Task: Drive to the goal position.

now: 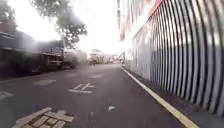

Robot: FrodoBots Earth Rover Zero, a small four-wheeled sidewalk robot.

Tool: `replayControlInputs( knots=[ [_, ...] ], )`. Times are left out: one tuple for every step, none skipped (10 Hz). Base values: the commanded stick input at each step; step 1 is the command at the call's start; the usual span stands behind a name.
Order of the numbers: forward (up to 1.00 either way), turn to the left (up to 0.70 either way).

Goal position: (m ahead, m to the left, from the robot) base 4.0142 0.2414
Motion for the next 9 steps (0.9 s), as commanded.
replayControlInputs(
  knots=[
    [0.45, 0.00],
    [0.45, 0.00],
    [0.45, 0.00],
    [0.45, 0.00],
    [0.45, 0.00],
    [0.45, 0.00],
    [0.45, 0.00],
    [0.45, 0.00],
    [0.45, 0.00]
  ],
)
